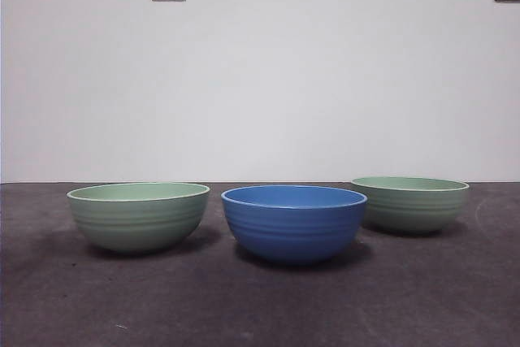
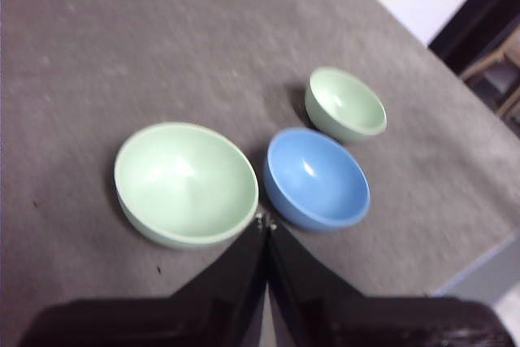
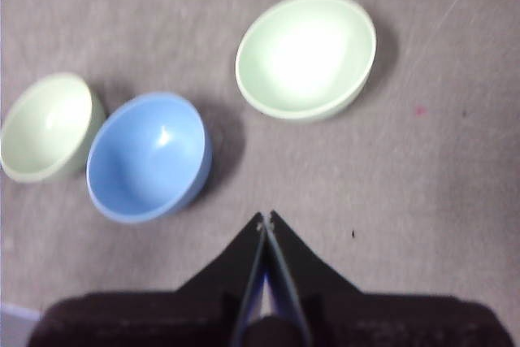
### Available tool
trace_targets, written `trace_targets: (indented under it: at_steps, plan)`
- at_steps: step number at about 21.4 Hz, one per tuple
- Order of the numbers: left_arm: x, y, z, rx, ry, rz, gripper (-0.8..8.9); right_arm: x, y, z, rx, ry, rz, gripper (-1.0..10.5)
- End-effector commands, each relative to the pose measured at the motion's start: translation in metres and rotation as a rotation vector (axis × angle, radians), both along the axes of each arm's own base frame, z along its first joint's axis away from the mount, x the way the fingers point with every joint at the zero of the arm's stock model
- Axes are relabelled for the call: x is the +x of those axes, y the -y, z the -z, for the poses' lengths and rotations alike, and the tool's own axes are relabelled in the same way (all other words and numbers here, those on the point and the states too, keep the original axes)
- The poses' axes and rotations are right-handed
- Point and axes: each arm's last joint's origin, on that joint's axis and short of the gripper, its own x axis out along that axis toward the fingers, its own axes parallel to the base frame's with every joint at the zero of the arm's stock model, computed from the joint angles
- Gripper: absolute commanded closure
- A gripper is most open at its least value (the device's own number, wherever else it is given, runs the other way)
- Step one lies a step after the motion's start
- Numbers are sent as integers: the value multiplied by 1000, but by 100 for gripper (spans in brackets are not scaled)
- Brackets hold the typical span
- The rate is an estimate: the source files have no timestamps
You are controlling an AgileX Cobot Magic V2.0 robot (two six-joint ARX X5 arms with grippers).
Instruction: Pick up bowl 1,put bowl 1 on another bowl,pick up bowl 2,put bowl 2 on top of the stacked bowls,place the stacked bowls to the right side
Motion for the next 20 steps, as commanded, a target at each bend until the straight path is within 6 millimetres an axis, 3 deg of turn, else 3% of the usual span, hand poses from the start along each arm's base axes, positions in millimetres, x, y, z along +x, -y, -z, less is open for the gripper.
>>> trace_targets:
  at_steps: [1, 8, 9, 11, 12, 20]
  plan:
    - [2, 0, -4, 65, -7, 53, 820, 3, -2, -2, -47, -17, -64, 958]
    - [11, -1, -9, 104, -84, 83, 790, 8, -4, -1, -58, -50, -86, 924]
    - [11, -1, -9, 100, -89, 78, 679, 8, -4, -1, -59, -51, -84, 836]
    - [11, -1, -9, 94, -97, 67, 317, 8, -4, -1, -55, -53, -78, 576]
    - [11, -1, -10, 88, -100, 63, 243, 8, -4, -1, -50, -57, -72, 465]
    - [11, -1, -10, 86, -100, 63, 247, 18, -5, 2, -27, -91, -45, 439]
